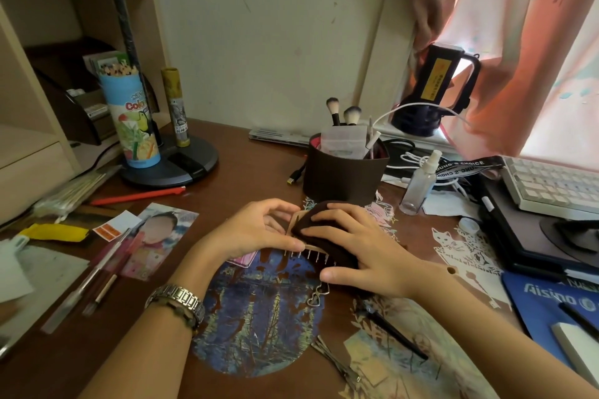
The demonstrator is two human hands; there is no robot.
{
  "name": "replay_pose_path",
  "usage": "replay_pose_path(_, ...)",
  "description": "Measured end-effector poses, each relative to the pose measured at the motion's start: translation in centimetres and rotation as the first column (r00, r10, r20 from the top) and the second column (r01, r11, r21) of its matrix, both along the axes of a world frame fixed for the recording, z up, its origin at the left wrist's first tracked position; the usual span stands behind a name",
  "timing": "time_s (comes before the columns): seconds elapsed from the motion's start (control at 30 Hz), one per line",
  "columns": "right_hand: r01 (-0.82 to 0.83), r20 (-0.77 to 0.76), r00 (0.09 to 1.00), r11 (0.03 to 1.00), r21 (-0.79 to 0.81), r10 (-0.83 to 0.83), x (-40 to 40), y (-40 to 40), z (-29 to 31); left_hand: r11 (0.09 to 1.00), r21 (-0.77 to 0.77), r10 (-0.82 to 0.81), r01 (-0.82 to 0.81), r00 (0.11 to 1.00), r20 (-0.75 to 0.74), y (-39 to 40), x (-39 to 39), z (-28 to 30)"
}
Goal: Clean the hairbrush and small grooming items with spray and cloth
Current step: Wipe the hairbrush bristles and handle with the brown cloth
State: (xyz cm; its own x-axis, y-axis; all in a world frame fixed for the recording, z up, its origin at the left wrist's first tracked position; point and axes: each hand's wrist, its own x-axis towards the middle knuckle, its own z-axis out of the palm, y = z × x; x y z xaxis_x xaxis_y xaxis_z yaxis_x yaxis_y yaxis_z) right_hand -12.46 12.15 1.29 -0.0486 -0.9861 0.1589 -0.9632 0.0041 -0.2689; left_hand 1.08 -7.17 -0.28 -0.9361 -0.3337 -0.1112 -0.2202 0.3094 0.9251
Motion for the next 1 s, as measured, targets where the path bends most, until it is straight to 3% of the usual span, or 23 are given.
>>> replay_pose_path(0.53,-0.041,-0.019,0.999,0.999,-0.008,0.041,0.1,-0.9,-0.2,0.999,-0.028,-0.027,0.027,1.0,-0.007,0.0,0.0,-0.2)
replay_pose_path(1.0,0.075,0.071,0.994,0.996,0.051,-0.079,-2.1,5.3,-0.4,0.995,-0.102,-0.015,0.016,1.0,0.012,0.5,-0.2,0.0)
